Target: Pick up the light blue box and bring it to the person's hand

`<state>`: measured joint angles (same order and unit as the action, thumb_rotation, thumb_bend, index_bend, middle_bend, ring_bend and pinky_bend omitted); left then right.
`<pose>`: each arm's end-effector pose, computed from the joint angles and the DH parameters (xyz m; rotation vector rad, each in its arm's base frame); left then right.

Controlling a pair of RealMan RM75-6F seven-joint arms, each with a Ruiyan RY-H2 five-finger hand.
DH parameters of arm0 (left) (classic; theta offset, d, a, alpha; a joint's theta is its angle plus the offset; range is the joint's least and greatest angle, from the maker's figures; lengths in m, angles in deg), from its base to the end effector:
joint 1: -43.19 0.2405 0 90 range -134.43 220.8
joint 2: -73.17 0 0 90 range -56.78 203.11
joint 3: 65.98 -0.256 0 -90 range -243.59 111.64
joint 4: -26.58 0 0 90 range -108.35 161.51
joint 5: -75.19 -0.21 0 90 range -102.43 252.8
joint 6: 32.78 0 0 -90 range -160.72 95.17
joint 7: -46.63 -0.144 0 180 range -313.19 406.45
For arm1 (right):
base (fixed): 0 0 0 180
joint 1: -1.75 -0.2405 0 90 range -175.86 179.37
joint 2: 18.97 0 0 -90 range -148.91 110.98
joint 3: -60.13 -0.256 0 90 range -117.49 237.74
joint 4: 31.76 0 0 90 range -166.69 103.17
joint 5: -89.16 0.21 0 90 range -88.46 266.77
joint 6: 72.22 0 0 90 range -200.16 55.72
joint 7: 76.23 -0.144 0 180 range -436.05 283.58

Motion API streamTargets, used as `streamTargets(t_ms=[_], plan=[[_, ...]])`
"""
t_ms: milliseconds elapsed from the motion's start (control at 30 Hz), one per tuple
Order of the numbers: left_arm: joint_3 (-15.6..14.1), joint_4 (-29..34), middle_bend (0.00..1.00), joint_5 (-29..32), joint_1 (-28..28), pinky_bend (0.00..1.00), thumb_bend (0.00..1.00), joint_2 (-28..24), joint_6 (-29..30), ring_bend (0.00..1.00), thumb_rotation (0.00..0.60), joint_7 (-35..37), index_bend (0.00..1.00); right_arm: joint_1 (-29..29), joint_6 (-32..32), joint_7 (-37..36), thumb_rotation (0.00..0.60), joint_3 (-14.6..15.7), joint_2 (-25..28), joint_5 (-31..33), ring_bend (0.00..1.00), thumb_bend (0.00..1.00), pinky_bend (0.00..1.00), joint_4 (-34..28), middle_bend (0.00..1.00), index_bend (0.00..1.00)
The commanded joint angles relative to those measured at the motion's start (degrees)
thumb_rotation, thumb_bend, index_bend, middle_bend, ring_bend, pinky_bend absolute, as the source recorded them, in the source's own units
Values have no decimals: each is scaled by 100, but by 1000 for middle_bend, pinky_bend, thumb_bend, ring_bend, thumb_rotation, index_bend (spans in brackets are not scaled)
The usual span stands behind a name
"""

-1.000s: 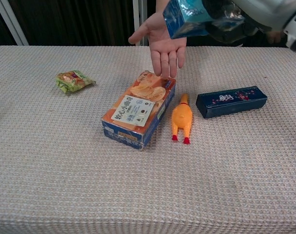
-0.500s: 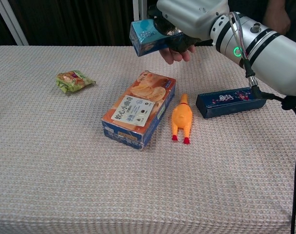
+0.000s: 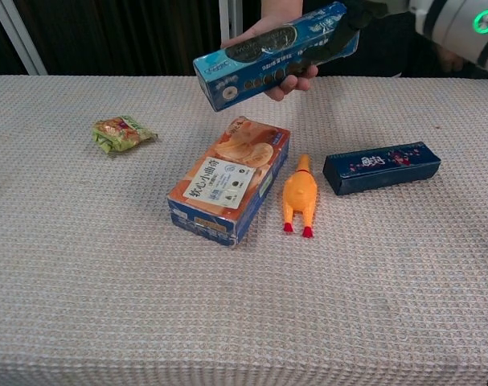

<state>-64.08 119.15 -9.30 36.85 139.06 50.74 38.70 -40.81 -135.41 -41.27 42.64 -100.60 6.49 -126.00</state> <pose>-0.3090 0.1851 0.1441 -1.4399 -0.8509 -0.8086 -0.0695 -0.3413 0.0552 1.8523 -0.2669 1.1231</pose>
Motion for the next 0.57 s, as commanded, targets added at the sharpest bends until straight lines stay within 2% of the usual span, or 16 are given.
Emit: streamTargets(t_ms=[33,133,267,433,567], plan=[[16,22,39,-41,10,213,12,-26,57,37,327,5,58,1160,-820,-316,600,820,1296,-361,0,88,0,-1028,0,0],[10,53,39,-61,15,213,12,-35,71,37,326,-8,57,1975,-1277,-729,600,1523,1898,-445,0,88,0,-1100,0,0],[-19,101,39,-55,4,213,12,-26,10,37,327,-73,57,2917,-1909,-1599,600,2103,2053,-282,0,87,0,-619,0,0],[-30,165,39,-87,-12,212,12,-34,-3,37,328,-181,57,3638,-2445,-2618,600,2283,1738,-140,0,87,0,213,0,0],[-16,124,39,-78,-13,212,12,-13,5,37,326,-147,57,3776,-2757,-2738,600,2200,1460,-404,0,88,0,639,0,0]])
